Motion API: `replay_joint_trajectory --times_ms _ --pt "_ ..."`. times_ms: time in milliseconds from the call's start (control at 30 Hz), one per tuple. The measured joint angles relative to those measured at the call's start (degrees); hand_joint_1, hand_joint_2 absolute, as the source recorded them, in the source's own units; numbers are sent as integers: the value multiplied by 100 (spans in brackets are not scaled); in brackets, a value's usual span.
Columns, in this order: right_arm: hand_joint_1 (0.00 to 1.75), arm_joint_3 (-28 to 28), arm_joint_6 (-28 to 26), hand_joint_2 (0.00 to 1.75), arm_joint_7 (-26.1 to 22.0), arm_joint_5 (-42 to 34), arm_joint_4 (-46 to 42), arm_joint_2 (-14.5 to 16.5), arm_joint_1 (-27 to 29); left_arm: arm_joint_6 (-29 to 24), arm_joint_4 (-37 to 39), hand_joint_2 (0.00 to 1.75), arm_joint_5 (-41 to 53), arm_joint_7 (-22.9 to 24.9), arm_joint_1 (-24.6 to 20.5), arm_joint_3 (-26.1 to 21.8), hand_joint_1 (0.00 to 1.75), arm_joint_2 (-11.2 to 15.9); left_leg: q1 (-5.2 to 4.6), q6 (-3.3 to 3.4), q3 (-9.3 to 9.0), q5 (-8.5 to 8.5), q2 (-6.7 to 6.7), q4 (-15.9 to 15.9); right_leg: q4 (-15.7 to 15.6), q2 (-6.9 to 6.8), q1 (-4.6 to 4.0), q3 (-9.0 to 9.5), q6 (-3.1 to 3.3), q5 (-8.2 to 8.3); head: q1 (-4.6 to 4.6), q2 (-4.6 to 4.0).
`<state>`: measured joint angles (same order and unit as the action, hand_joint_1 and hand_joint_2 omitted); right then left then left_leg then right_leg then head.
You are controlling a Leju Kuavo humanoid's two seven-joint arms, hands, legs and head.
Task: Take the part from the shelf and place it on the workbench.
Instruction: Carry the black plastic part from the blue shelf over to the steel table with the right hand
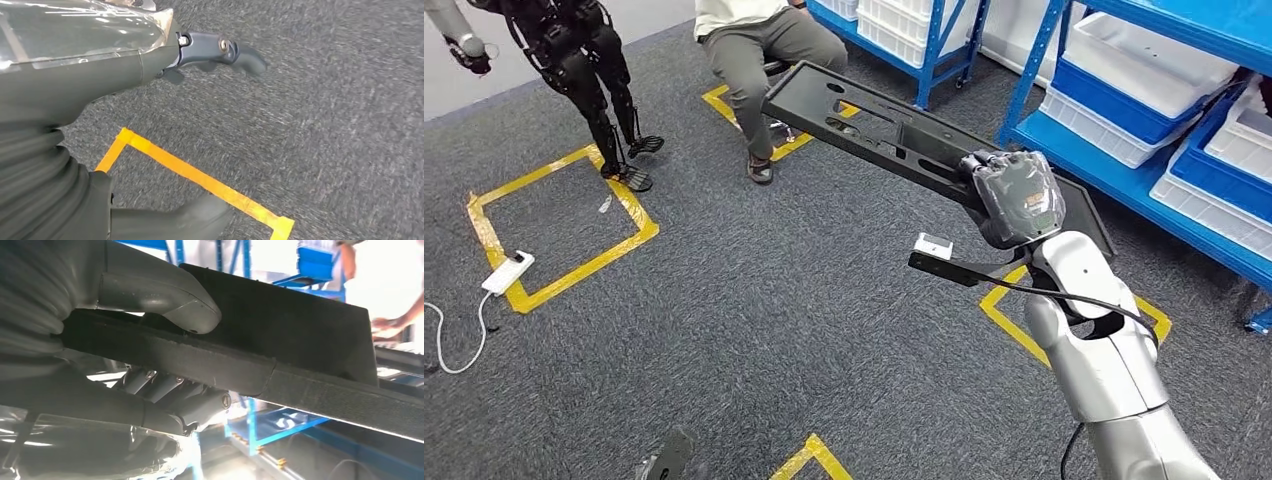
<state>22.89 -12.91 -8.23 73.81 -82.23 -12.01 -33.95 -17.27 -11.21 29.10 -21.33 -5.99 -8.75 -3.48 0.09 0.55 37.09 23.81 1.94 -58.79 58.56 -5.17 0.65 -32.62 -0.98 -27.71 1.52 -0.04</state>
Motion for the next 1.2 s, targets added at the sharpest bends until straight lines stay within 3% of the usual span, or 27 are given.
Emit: replay_joint_trajectory --times_ms 33,100,200,233,267,300,367,433,467,533,567,633,700,867,967,1000,1033,1067,1100,1133,1200 --pt "168 26 -15 175 7 10 21 19 -2 1 0 175 8 3 5 -7 0 4 2 45 -3 -19 -57 24 -1 -32 -9 -7 -32 -13 -8 0" --pt "168 67 -43 175 17 16 48 36 -1 14 0 175 22 8 7 -28 0 8 6 136 -35 -62 -153 91 160 92 -5 -71 -61 -123 -13 0" --pt "168 109 -75 175 33 9 82 2 39 49 0 175 38 15 -5 -52 0 26 14 212 -60 -90 -310 125 1166 427 15 -551 2 -540 -34 0" --pt "168 119 -78 175 39 7 94 -13 72 61 0 175 40 17 -4 -54 0 30 10 215 -61 -89 -382 125 1483 467 11 -727 1 -627 -39 0" --pt "168 127 -79 175 45 5 103 -26 106 72 0 175 43 20 1 -55 0 31 6 216 -60 -89 -459 123 1605 487 7 -817 -20 -625 -39 0" --pt "168 133 -80 175 49 4 108 -34 134 83 0 175 45 24 5 -56 0 31 1 215 -61 -90 -534 120 1503 505 0 -796 -52 -538 -39 0" --pt "168 145 -82 175 50 2 109 -41 154 105 0 175 47 39 7 -58 0 31 -1 210 -63 -93 -670 108 763 646 -5 -473 -106 -206 -39 0" --pt "168 162 -84 175 50 1 109 -40 146 210 1 175 10 170 3 -75 0 34 -16 179 -50 -92 -786 88 122 842 -21 -156 -81 49 -36 0" --pt "168 173 -84 175 49 1 109 -33 135 324 3 175 -46 336 2 -101 0 36 -17 156 -39 -97 -840 86 -11 894 -40 -85 -52 101 -32 0" --pt "168 201 -79 175 50 5 113 0 89 695 21 175 -274 958 14 -208 0 49 -15 94 -17 -120 -938 104 -52 805 -45 -48 12 138 -27 0" --pt "168 219 -71 175 57 8 118 31 54 889 33 175 -416 1322 30 -285 0 58 -10 69 -6 -114 -923 94 -82 752 -21 -27 43 160 -26 0" --pt "168 260 -53 175 89 11 128 94 -11 1175 53 175 -665 1901 63 -458 0 81 -9 19 98 36 -701 -123 -151 645 50 15 147 201 4 0" --pt "168 282 -43 175 116 11 131 120 -39 1272 57 175 -765 2108 73 -556 0 87 1 -10 211 204 -475 -371 -169 588 53 33 207 208 35 0" --pt "168 286 -42 175 120 11 131 121 -41 1284 57 175 -778 2134 72 -576 0 90 9 -20 257 255 -443 -464 -169 572 51 36 209 206 38 0" --pt "168 317 -37 175 161 11 134 126 -48 1352 60 175 -853 2319 85 -768 0 112 110 -127 677 554 -310 -1273 -166 357 46 36 210 188 39 0" --pt "168 342 -35 175 177 11 135 127 -52 1375 63 175 -873 2401 91 -859 0 122 191 -210 583 482 -176 -1155 -146 226 53 44 171 162 39 0" --pt "168 366 -34 175 192 18 130 126 -52 1383 66 175 -848 2476 94 -915 0 127 209 -207 376 323 -98 -794 -132 92 45 64 66 124 19 0" --pt "168 387 -32 175 209 30 119 126 -45 1386 70 175 -816 2549 97 -961 0 136 223 -168 133 141 -48 -371 -108 -18 56 80 -55 73 -5 0" --pt "168 402 -30 175 224 43 107 121 -39 1385 72 175 -781 2611 94 -988 0 140 205 -99 -63 28 -28 -37 -31 -26 62 70 -155 -8 -38 0" --pt "168 407 -29 175 237 55 95 117 -29 1380 74 175 -747 2655 92 -997 0 145 157 13 -66 23 -108 -7 130 45 65 6 -212 -120 -73 0" --pt "168 407 -23 175 243 64 90 108 -10 1367 74 175 -732 2662 88 -1000 0 157 134 97 -74 12 -234 9 834 330 84 -343 -164 -434 -101 0"
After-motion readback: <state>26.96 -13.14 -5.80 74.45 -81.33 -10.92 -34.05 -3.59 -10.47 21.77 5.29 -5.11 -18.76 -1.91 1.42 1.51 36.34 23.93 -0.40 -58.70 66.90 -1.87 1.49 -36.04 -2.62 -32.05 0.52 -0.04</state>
